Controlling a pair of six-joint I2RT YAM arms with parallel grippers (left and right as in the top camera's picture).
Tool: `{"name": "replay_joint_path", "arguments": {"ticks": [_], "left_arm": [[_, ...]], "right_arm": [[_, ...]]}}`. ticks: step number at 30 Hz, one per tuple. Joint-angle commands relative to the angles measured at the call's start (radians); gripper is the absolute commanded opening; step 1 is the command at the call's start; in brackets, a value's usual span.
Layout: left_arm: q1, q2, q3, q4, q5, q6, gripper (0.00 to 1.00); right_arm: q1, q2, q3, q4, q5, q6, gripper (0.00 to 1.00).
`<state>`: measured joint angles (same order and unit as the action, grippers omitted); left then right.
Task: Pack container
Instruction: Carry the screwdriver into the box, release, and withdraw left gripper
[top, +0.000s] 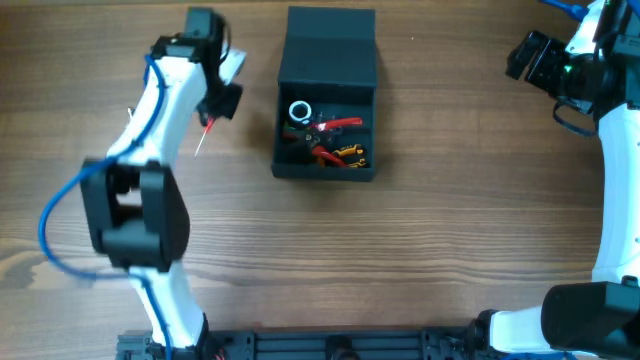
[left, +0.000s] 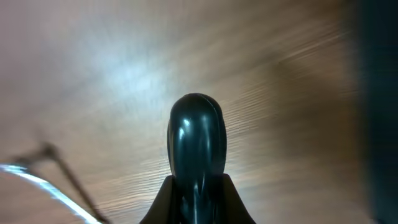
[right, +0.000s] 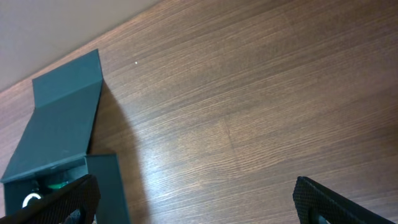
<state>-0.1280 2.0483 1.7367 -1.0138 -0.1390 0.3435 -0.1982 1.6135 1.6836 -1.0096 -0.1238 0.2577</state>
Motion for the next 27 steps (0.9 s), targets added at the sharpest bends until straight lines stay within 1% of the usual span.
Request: {"name": "replay_joint_path", "arguments": {"ticks": [1, 6, 8, 11, 13, 15, 19, 21, 23, 25, 27], "left_arm": [[-0.14, -0.169, 0.034, -0.002, -0.032, 0.156, 0.04], [-0.323, -0.193, 0.027, -0.005, -0.022, 0.307, 0.04], [-0.372, -0.184, 0.018, -0.006, -0.001, 0.357, 0.04], [-0.437, -0.15, -0.016, -0.054, 0.047, 0.53, 0.04], [-0.459, -0.13, -0.023, -0.073, 0.075, 0.565, 0.07], [-0.474, -0.106, -0.024, -0.084, 0.103, 0.57, 0.1], [-0.501, -0.037, -0.024, -0.095, 0.144, 0.571, 0.12], [-0.509, -0.013, -0.024, -0.097, 0.154, 0.599, 0.18], [-0.51, 0.006, -0.024, -0.094, 0.158, 0.623, 0.2], [-0.51, 0.023, -0.024, -0.089, 0.171, 0.625, 0.25], [-0.51, 0.032, -0.024, -0.089, 0.192, 0.65, 0.26]], "right_arm": [[0.0, 0.014, -0.004, 0.003, -0.008, 0.011, 1.0], [0.0, 0.014, -0.004, 0.003, -0.008, 0.011, 1.0], [0.0, 0.014, -0.004, 0.003, -0.008, 0.011, 1.0], [0.0, 0.014, -0.004, 0.003, -0.008, 0.011, 1.0], [0.0, 0.014, -0.004, 0.003, -0.008, 0.011, 1.0], [0.0, 0.014, -0.004, 0.003, -0.008, 0.011, 1.0], [0.0, 0.014, -0.004, 0.003, -0.008, 0.011, 1.0], [0.0, 0.014, -0.004, 0.003, -0.008, 0.011, 1.0], [0.0, 0.014, -0.004, 0.003, -0.008, 0.011, 1.0], [0.0, 0.014, -0.004, 0.003, -0.008, 0.011, 1.0], [0.0, 0.014, -0.004, 0.003, -0.008, 0.011, 1.0]]}}
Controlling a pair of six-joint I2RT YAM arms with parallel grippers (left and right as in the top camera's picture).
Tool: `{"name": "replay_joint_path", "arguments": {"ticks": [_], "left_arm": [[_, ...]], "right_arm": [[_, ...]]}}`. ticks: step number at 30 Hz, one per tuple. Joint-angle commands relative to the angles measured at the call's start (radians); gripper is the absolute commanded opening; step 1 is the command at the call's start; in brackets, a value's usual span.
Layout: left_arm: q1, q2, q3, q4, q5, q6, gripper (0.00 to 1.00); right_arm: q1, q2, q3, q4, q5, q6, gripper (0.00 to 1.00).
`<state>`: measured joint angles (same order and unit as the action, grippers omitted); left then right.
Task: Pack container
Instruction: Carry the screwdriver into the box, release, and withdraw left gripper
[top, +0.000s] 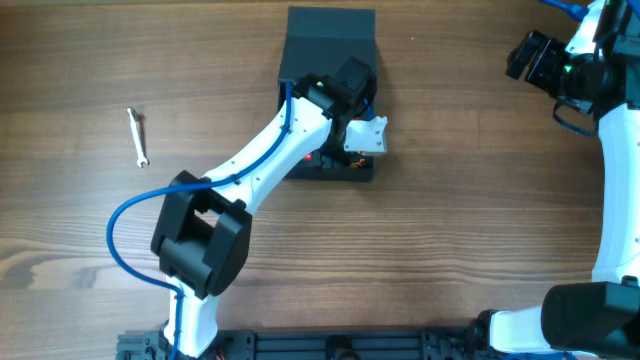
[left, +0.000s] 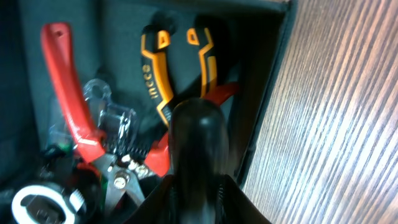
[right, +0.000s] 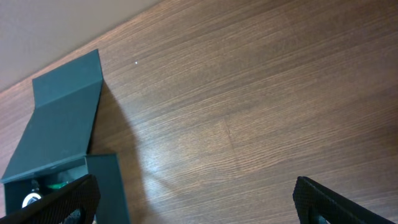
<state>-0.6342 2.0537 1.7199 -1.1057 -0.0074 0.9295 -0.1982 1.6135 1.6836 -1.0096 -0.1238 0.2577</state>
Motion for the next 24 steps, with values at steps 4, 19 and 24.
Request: {"name": "replay_joint_path", "arguments": {"ticks": [4, 19, 24], "left_arm": [[-0.003, 0.054, -0.007, 0.018, 0.071, 0.089, 0.26], [0.103, -0.322, 0.026, 0.006, -0.224, -0.508, 0.54], [0.333, -0.383, 0.026, -0.129, -0.145, -0.661, 0.51]], "right_arm": [[0.0, 0.014, -0.004, 0.003, -0.008, 0.011, 1.0], [0.0, 0.014, -0.004, 0.003, -0.008, 0.011, 1.0], [0.0, 0.014, -0.004, 0.003, -0.008, 0.011, 1.0]]}}
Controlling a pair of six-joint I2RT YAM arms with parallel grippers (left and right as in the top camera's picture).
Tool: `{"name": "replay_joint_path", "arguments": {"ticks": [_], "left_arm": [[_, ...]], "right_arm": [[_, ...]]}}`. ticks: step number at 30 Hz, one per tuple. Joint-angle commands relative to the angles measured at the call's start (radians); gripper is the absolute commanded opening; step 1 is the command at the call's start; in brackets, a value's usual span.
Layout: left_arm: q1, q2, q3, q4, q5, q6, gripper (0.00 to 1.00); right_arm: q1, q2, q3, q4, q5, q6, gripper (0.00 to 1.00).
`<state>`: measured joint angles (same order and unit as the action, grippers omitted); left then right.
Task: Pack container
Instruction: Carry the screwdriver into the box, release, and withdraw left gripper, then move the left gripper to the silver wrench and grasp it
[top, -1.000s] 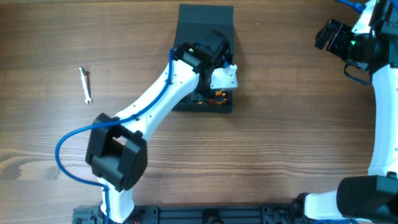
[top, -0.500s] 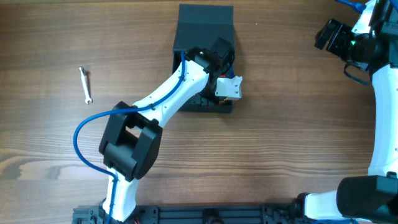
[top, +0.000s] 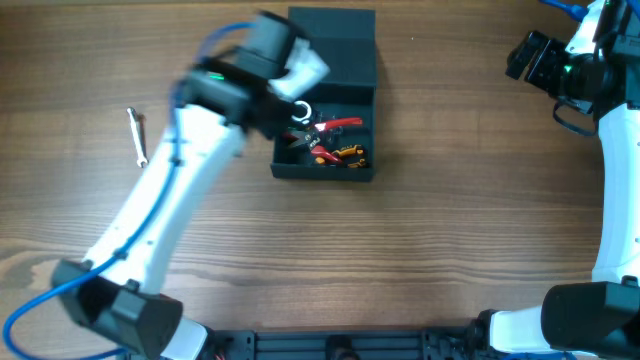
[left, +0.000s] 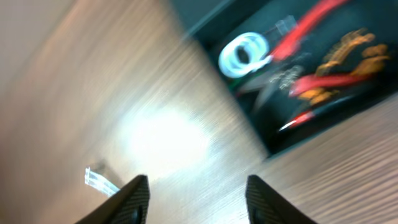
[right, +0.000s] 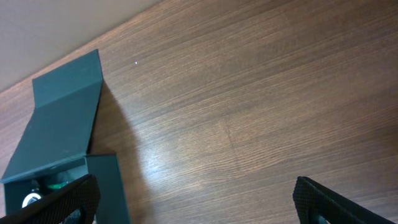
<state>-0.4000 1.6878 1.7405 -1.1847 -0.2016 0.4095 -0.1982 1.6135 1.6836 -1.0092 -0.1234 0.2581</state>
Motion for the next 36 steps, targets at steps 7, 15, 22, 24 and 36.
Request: {"name": "replay_joint_path", "arguments": {"ticks": [7, 15, 22, 24, 36], "left_arm": [[0.426, 0.034, -0.002, -0.039, 0.038, -0.378, 0.8], [0.746, 0.245, -0.002, 0.021, 0.143, -0.418, 0.76], [0.771, 0.444, -0.002, 0.158, 0.159, -0.459, 0.69], [0.769, 0.491, -0.002, 0.204, 0.219, -0.41, 0.66], [0.737, 0.539, -0.003, 0.362, 0.265, -0.282, 0.64]], "right_arm": [[0.0, 0.014, -0.004, 0.002, -0.008, 0.011, 1.0], [0.0, 0.014, -0.004, 0.002, -0.008, 0.011, 1.0], [0.0, 0.014, -0.004, 0.002, -0.008, 0.011, 1.0], [0.0, 0.014, -0.004, 0.002, -0.008, 0.011, 1.0], [0.0, 0.014, -0.004, 0.002, -0.008, 0.011, 1.0]]}}
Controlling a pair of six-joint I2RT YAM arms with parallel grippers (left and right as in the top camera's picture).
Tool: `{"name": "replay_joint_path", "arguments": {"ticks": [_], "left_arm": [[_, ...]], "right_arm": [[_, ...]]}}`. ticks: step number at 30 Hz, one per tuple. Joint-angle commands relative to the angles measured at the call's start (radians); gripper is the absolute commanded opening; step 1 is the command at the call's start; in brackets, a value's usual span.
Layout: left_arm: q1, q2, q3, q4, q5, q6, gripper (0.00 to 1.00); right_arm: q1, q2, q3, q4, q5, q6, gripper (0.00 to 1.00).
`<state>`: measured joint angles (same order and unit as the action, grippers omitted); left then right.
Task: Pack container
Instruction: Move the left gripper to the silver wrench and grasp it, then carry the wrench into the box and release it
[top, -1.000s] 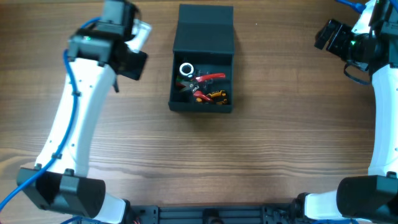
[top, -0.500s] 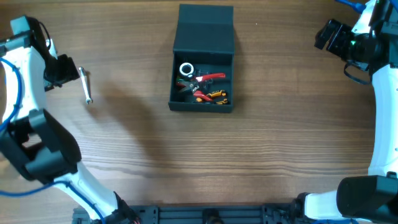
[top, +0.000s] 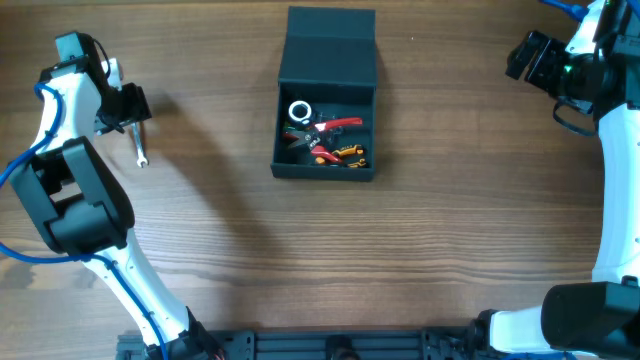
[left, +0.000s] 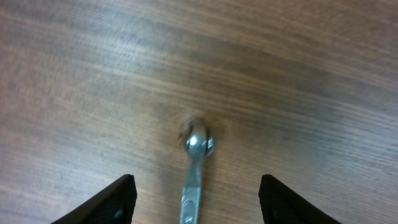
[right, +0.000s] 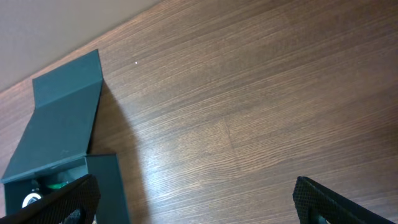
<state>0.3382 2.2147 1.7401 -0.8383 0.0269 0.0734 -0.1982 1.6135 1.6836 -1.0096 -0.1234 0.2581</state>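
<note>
The dark open box (top: 283, 160) stands mid-table with its lid (top: 330, 45) folded back. Inside lie red-handled pliers (top: 338, 124), orange-handled pliers (top: 345, 153) and a white ring (top: 299, 110). A small silver wrench (top: 140, 143) lies on the wood far to the left. My left gripper (top: 131, 112) hovers right over it, open: in the left wrist view the wrench (left: 193, 177) runs midway between the two fingers (left: 118, 200) of the left gripper (left: 198, 208). My right gripper (top: 528, 55) hangs open and empty at the far right; the right wrist view shows its fingertips (right: 320, 198).
The right wrist view looks down on bare wood and the box lid (right: 62, 118). My left arm's white links (top: 60, 110) run down the left edge of the table. A black rail (top: 330, 345) lines the front edge.
My left gripper was open just left of the box; now it is at the far left of the table, open over the wrench. The right arm has not moved.
My left gripper was shut on a black-handled tool left of the box. Then it held that tool over the box's contents. Then it stood open and empty beside the box. Now it is open above the wrench at the far left.
</note>
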Motion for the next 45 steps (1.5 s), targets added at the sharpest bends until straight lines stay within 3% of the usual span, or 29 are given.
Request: {"name": "replay_joint_path", "arguments": {"ticks": [1, 14, 16, 18, 27, 32, 37, 42, 45], "left_arm": [[-0.001, 0.016, -0.003, 0.017, 0.036, 0.054, 0.63], [-0.001, 0.072, -0.003, 0.034, 0.032, 0.053, 0.46], [-0.001, 0.072, -0.003, 0.035, 0.032, 0.053, 0.34], [-0.001, 0.072, -0.003, 0.034, 0.032, 0.053, 0.04], [-0.004, 0.048, 0.003, -0.014, 0.029, 0.054, 0.04], [-0.057, -0.125, 0.006, -0.029, 0.029, 0.055, 0.04], [-0.189, -0.34, 0.008, -0.057, 0.028, 0.141, 0.04], [-0.445, -0.487, 0.008, -0.058, 0.029, 0.346, 0.04], [-0.592, -0.472, 0.008, -0.094, 0.029, 0.584, 0.04]], "right_arm": [[0.0, 0.014, -0.004, 0.003, -0.008, 0.011, 1.0], [0.0, 0.014, -0.004, 0.003, -0.008, 0.011, 1.0], [0.0, 0.014, -0.004, 0.003, -0.008, 0.011, 1.0], [0.0, 0.014, -0.004, 0.003, -0.008, 0.011, 1.0], [0.0, 0.014, -0.004, 0.003, -0.008, 0.011, 1.0], [0.0, 0.014, -0.004, 0.003, -0.008, 0.011, 1.0], [0.0, 0.014, -0.004, 0.003, -0.008, 0.011, 1.0], [0.0, 0.014, -0.004, 0.003, -0.008, 0.011, 1.0], [0.0, 0.014, -0.004, 0.003, -0.008, 0.011, 1.0]]}}
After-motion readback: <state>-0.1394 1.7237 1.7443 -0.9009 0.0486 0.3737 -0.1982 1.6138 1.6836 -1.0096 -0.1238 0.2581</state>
